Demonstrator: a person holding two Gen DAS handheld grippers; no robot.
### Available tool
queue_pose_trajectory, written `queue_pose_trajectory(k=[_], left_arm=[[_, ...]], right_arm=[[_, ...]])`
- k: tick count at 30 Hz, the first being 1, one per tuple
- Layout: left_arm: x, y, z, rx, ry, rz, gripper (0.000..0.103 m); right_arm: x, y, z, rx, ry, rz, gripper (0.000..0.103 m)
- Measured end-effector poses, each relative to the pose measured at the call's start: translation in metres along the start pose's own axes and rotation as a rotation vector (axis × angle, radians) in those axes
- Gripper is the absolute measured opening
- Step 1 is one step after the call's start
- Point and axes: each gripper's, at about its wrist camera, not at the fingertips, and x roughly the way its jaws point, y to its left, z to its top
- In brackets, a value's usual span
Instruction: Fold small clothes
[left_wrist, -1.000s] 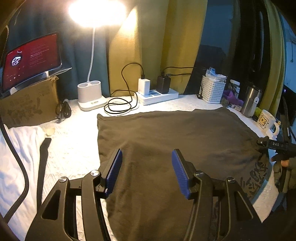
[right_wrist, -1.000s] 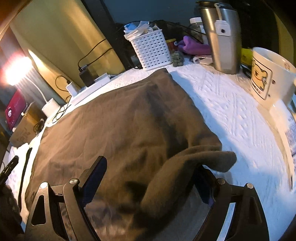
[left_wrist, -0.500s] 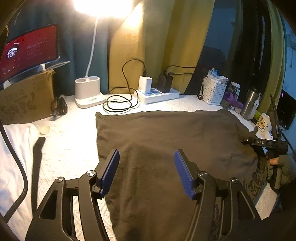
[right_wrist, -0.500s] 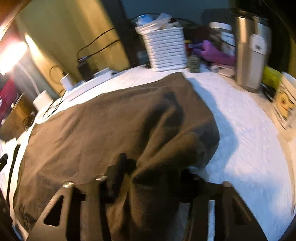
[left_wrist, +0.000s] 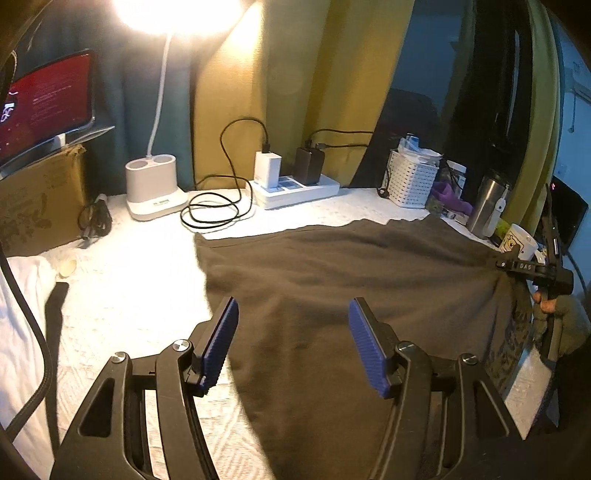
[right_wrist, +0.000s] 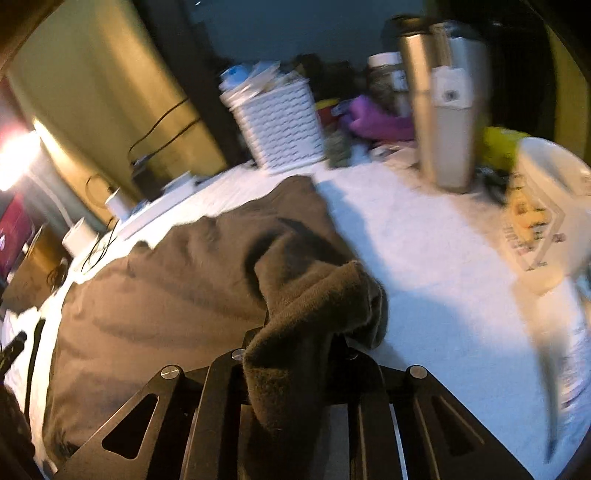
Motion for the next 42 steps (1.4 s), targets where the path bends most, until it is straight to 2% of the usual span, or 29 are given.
queue_pose_trajectory(k=[5, 9, 14, 21, 25, 33, 37, 42], left_arm=[[0.003, -0.010, -0.001, 0.004, 0.002, -0.020, 0.062], [0.000, -0.015, 0.000, 0.006, -0.005, -0.024, 0.062], [-0.013, -0.014, -0.001, 0.003, -0.029, -0.011, 0.062], [-0.030, 0.004, -0.008, -0.028, -0.042, 0.027, 0.063], [-0.039, 0.018, -0.014, -0.051, -0.046, 0.049, 0.063], [-0.046, 0.037, -0.025, -0.090, -0.042, 0.077, 0.063], [-0.045, 0.043, -0.028, -0.106, -0.031, 0.082, 0.063], [-0.044, 0.045, -0.030, -0.109, -0.021, 0.085, 0.063]], right_arm=[[-0.025, -0.036, 0.006, 0.033, -0.030, -0.072, 0.014], [-0.039, -0.034, 0.011, -0.008, -0.049, -0.090, 0.014], [-0.061, 0.004, 0.027, -0.112, -0.123, -0.091, 0.014], [-0.079, 0.098, 0.040, -0.288, -0.182, 0.045, 0.014], [-0.069, 0.169, 0.020, -0.421, -0.147, 0.162, 0.014], [-0.028, 0.260, -0.039, -0.574, 0.002, 0.312, 0.014], [-0.010, 0.282, -0.064, -0.618, 0.077, 0.347, 0.014], [-0.003, 0.291, -0.086, -0.622, 0.145, 0.359, 0.016]])
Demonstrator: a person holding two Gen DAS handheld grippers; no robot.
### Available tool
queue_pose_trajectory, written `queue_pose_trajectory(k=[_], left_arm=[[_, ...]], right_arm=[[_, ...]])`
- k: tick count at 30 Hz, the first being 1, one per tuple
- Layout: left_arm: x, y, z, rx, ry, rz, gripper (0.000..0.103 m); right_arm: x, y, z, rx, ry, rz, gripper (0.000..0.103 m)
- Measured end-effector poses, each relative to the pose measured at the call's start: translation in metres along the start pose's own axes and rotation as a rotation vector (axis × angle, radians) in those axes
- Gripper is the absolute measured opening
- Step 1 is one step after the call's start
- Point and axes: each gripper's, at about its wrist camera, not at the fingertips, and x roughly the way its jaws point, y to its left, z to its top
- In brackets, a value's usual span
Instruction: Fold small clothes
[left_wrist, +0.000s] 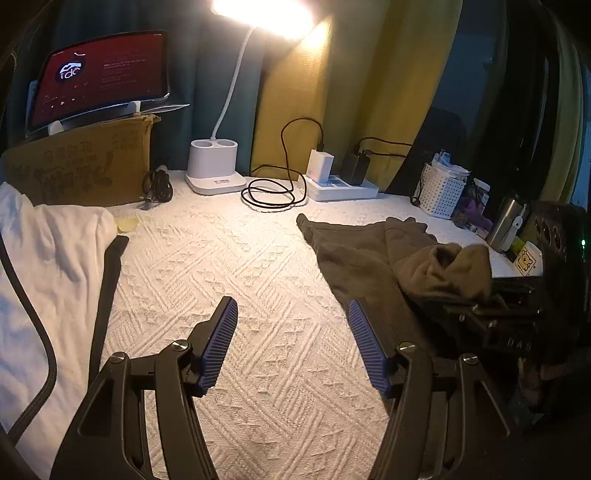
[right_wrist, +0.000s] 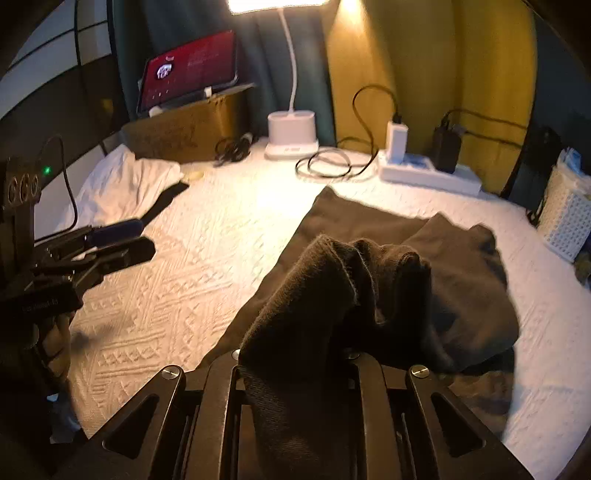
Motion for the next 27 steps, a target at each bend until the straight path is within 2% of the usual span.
queue_pose_trajectory(k=[3, 4, 5, 7, 12, 17, 22, 27], left_arm=[[0.000, -0.001, 0.000, 0.001, -0.001, 0.002, 0.063], [0.000, -0.001, 0.000, 0.003, -0.001, 0.002, 0.063], [-0.001, -0.001, 0.001, 0.004, -0.001, 0.003, 0.063], [0.000, -0.001, 0.001, 0.007, 0.001, 0.005, 0.063], [0.000, -0.005, 0.004, 0.017, 0.005, 0.004, 0.063], [-0.004, -0.021, 0.009, 0.051, -0.001, -0.018, 0.064], [-0.009, -0.050, 0.011, 0.103, -0.008, -0.082, 0.064], [-0.010, -0.088, 0.010, 0.211, 0.007, -0.144, 0.064]], right_arm=[[0.003, 0.008, -0.005, 0.001, 0.020, 0.029, 0.023], [0.004, 0.011, -0.007, -0.006, 0.030, 0.053, 0.035], [0.004, 0.014, -0.009, -0.012, 0.034, 0.066, 0.053], [0.003, 0.024, -0.014, -0.033, 0.040, 0.109, 0.065], [-0.009, 0.042, -0.027, -0.104, 0.042, 0.150, 0.065], [-0.045, 0.037, -0.035, -0.111, -0.031, 0.137, 0.065], [-0.077, 0.010, -0.044, -0.067, -0.088, 0.104, 0.065], [-0.090, -0.037, -0.060, 0.037, -0.094, -0.002, 0.065]])
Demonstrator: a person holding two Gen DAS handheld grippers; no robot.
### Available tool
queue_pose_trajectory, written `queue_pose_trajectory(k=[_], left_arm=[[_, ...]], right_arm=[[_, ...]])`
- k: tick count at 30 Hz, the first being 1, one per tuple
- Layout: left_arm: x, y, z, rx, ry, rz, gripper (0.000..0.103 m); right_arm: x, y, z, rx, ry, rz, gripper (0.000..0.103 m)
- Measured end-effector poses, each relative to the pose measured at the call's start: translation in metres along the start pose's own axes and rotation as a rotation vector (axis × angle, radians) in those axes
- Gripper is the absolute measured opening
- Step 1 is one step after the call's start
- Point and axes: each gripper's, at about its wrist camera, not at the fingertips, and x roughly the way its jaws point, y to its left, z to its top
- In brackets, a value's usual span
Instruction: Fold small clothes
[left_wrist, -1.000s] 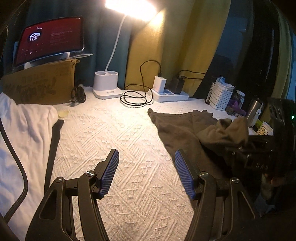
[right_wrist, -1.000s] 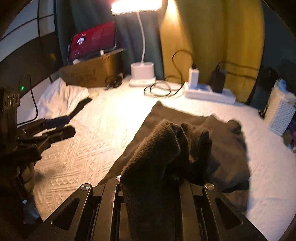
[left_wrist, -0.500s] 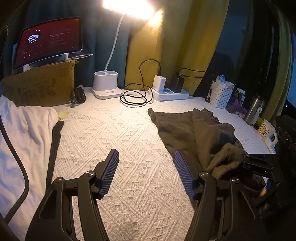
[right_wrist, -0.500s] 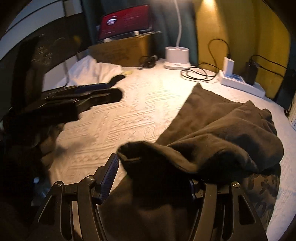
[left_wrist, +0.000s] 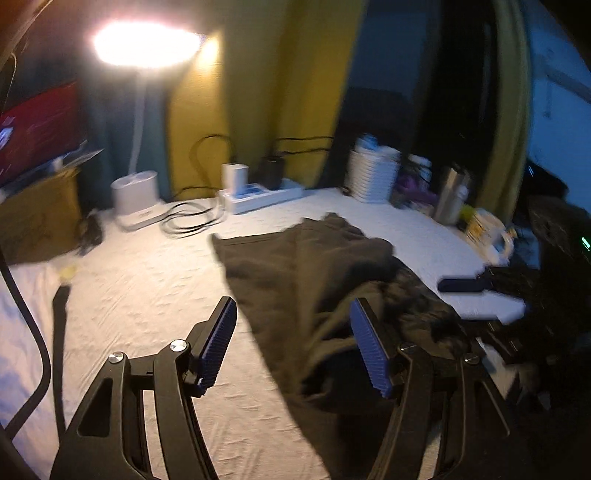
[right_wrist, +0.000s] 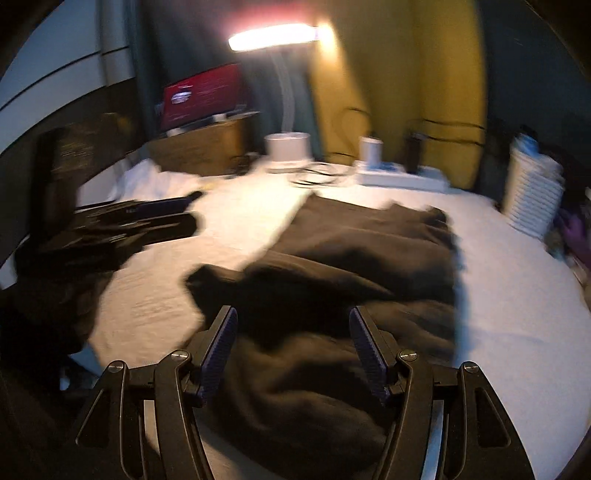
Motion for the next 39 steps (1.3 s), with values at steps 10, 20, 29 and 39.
queue_pose_trajectory(k=[10, 20, 29, 39], left_arm=[[0.052, -0.070, 0.040, 0.255, 0.085, -0.041, 0.065], [0.128, -0.126, 0.059, 0.471, 0.237, -0.065, 0.065], [0.189, -0.135, 0.049, 0.574, 0.379, 0.051, 0.021], [0.153, -0.062, 0.087, 0.381, 0.241, 0.204, 0.004]], right_arm=[[-0.022, -0.087, -0.017, 0.138, -0.041, -0.197, 0.065], [-0.021, -0.153, -0.027, 0.220, -0.058, -0.220, 0.065], [-0.013, -0.192, -0.030, 0.251, -0.062, -0.170, 0.065], [-0.001, -0.201, -0.025, 0.256, -0.044, -0.127, 0.065]])
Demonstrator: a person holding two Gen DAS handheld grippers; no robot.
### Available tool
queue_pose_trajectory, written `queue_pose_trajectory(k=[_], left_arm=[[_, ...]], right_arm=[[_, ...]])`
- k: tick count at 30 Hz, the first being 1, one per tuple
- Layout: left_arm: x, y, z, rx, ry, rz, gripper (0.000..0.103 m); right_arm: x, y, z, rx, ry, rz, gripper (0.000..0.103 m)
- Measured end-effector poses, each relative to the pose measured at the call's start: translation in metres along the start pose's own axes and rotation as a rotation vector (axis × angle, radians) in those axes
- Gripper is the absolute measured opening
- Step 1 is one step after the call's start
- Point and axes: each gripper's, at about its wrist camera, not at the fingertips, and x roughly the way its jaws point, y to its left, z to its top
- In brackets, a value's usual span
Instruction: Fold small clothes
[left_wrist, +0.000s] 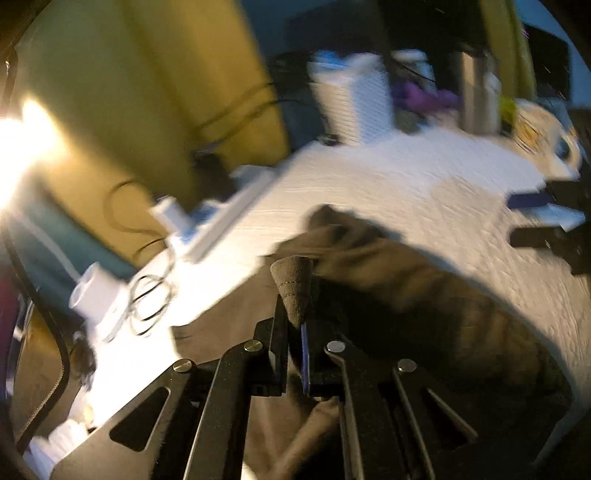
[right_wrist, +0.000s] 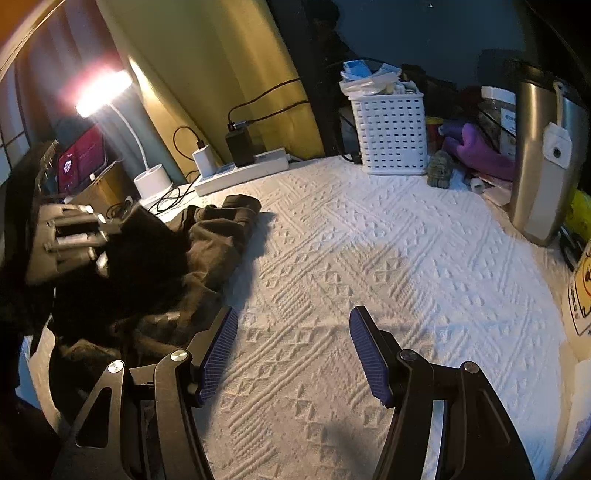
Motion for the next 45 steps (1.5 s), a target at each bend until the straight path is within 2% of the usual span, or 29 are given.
queue_pose_trajectory(k=[8, 14, 15, 16, 17, 18, 19, 22, 24, 26, 28, 29, 30, 31, 33, 34, 35, 37, 40, 45], left_arm=[[0.024, 0.095, -0.040, -0.233, 0.000, 0.057, 0.004], [0.040, 0.119, -0.067, -0.341, 0.052, -0.028, 0.006], [0.037, 0.119, -0.067, -0.351, 0.044, -0.049, 0.010], [0.032, 0.119, -0.066, -0.357, 0.026, -0.061, 0.024], [0.025, 0.119, -0.065, -0.362, -0.002, -0.065, 0.034], [0.017, 0.118, -0.063, -0.370, -0.038, -0.079, 0.052], [0.008, 0.118, -0.061, -0.378, -0.077, -0.100, 0.062], [-0.006, 0.113, -0.055, -0.374, -0.140, -0.142, 0.063], [-0.001, 0.103, -0.053, -0.332, -0.142, -0.185, 0.063], [0.021, 0.087, -0.051, -0.256, -0.078, -0.214, 0.063], [0.042, 0.079, -0.055, -0.234, -0.027, -0.248, 0.062], [0.051, 0.078, -0.056, -0.236, -0.012, -0.270, 0.057], [0.057, 0.078, -0.058, -0.243, 0.001, -0.288, 0.030], [0.064, 0.081, -0.060, -0.260, 0.021, -0.310, 0.009], [0.065, 0.087, -0.061, -0.295, 0.014, -0.339, 0.009], [0.060, 0.090, -0.060, -0.301, -0.001, -0.330, 0.009], [0.056, 0.092, -0.060, -0.303, -0.015, -0.321, 0.009], [0.050, 0.102, -0.057, -0.324, -0.041, -0.301, 0.008], [0.054, 0.116, -0.056, -0.347, -0.042, -0.265, 0.008], [0.063, 0.118, -0.061, -0.376, -0.019, -0.297, 0.008]], right_arm=[[0.014, 0.027, 0.017, -0.071, 0.023, -0.014, 0.065], [0.032, 0.046, 0.047, -0.119, 0.019, -0.014, 0.065], [0.039, 0.048, 0.053, -0.123, 0.023, -0.012, 0.065], [0.044, 0.050, 0.058, -0.124, 0.029, -0.011, 0.065], [0.051, 0.052, 0.063, -0.125, 0.037, -0.008, 0.065], [0.057, 0.053, 0.068, -0.124, 0.041, 0.000, 0.065], [0.064, 0.054, 0.072, -0.122, 0.046, 0.007, 0.065], [0.083, 0.058, 0.081, -0.137, 0.065, 0.000, 0.065], [0.094, 0.059, 0.087, -0.143, 0.079, 0.001, 0.065], [0.104, 0.061, 0.091, -0.151, 0.088, 0.009, 0.063], [0.116, 0.061, 0.094, -0.155, 0.105, 0.020, 0.057], [0.121, 0.061, 0.095, -0.155, 0.114, 0.026, 0.056], [0.126, 0.061, 0.096, -0.157, 0.122, 0.031, 0.054], [0.131, 0.062, 0.097, -0.165, 0.127, 0.037, 0.047], [0.140, 0.064, 0.100, -0.184, 0.144, 0.044, 0.038], [0.146, 0.066, 0.101, -0.196, 0.151, 0.040, 0.023], [0.151, 0.068, 0.103, -0.207, 0.156, 0.038, 0.019], [0.158, 0.071, 0.107, -0.226, 0.153, 0.019, 0.014], [0.169, 0.074, 0.116, -0.239, 0.153, 0.011, 0.014], [0.177, 0.074, 0.125, -0.232, 0.154, 0.002, 0.014]])
